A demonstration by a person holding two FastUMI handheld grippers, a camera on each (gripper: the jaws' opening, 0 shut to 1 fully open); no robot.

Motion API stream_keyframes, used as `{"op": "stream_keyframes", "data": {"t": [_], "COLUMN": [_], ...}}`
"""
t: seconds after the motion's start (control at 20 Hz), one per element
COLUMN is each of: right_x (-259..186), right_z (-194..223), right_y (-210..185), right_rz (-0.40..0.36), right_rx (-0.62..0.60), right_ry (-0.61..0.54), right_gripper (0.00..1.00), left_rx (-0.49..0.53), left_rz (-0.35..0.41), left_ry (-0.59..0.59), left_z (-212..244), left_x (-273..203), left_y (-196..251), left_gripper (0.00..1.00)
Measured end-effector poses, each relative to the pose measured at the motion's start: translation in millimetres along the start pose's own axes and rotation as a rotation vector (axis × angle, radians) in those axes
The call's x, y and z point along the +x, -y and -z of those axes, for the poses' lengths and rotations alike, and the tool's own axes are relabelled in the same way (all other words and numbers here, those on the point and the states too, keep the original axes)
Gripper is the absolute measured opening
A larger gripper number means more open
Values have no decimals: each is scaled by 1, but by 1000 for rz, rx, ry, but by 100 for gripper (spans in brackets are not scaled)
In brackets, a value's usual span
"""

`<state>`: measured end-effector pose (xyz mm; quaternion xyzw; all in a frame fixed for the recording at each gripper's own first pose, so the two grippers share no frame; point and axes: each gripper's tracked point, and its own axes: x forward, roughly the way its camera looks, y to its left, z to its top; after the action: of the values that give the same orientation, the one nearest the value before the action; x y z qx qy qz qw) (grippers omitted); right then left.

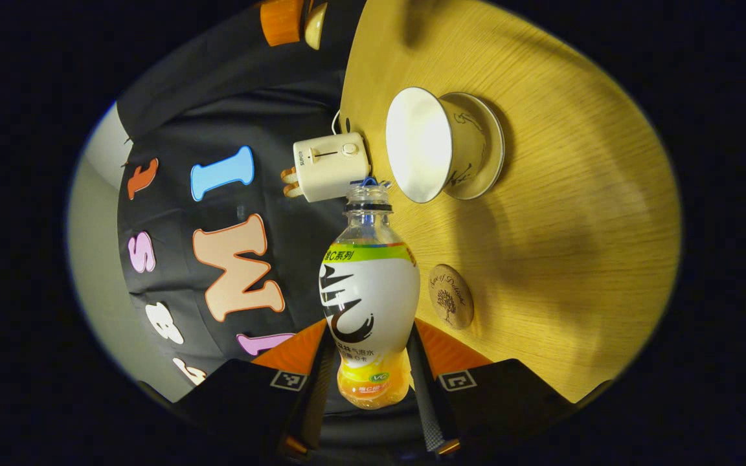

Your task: Open the teacup lid with one hand, grasp the water bottle and pour water into the teacup with the other hand; after pouring, place the water bottle on the coaster and then close the teacup lid.

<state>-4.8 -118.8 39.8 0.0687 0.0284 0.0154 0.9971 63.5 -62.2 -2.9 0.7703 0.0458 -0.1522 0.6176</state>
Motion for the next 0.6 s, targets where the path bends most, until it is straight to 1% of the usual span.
{"op": "stream_keyframes", "data": {"t": [0.15,0.2,0.35,0.45,0.5,0.55,0.6], "right_x": [0,0,1,0,1,2,1], "right_z": [1,3,5,5,6,6,4], "right_y": [-2,-3,-6,-6,-6,-5,-5], "right_rz": [-5,-7,-15,-16,-17,-15,-13], "right_rx": [2,1,2,7,6,5,6], "right_ry": [-3,-6,-13,-12,-13,-12,-11], "right_gripper": [29,34,29,29,34,29,34], "left_rx": [48,63,118,140,153,168,178], "left_rz": [-2,-4,-10,-15,-14,-17,-20], "left_ry": [-9,-5,-10,-8,-10,-10,-12], "left_z": [1,1,4,3,4,4,4], "left_x": [0,0,2,2,2,2,2], "left_y": [-2,-3,-8,-8,-9,-12,-14], "left_gripper": [58,59,58,59,59,59,59]}}
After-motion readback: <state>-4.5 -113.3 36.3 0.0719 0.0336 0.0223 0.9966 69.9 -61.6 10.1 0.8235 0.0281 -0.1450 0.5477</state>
